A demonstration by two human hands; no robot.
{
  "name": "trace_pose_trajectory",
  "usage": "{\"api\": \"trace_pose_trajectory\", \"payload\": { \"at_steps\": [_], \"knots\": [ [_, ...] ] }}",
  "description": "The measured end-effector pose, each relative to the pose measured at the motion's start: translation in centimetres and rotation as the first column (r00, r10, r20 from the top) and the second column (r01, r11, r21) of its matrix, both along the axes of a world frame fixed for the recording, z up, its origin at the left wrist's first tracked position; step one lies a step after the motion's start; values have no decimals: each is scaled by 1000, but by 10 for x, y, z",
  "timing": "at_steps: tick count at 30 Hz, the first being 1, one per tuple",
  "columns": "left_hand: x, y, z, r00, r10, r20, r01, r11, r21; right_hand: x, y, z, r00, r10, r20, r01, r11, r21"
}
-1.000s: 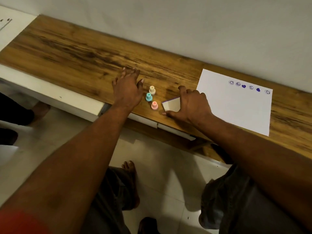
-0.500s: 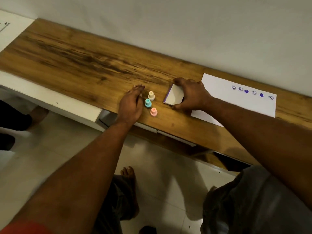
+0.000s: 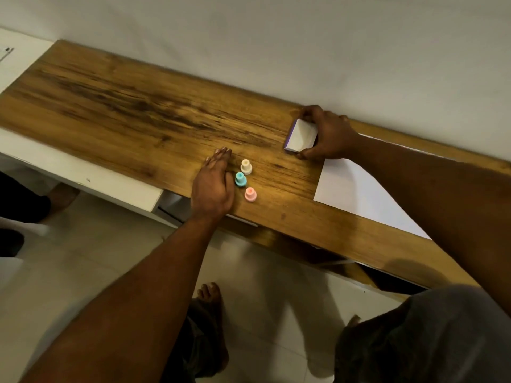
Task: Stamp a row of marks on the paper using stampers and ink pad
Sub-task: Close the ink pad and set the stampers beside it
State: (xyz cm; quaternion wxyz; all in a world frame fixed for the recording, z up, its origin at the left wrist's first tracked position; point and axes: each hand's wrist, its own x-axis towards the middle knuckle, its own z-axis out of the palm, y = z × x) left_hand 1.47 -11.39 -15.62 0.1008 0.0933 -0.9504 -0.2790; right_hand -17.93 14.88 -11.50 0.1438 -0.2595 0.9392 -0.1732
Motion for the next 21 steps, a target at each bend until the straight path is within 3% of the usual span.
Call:
{"api": "trace_pose_trajectory", "payload": {
  "at_steps": [21],
  "knots": [
    [-2, 3, 1, 1000, 22, 10, -22, 1000, 9, -16, 11, -10, 1000, -20, -2, 20, 997, -69]
  ]
}}
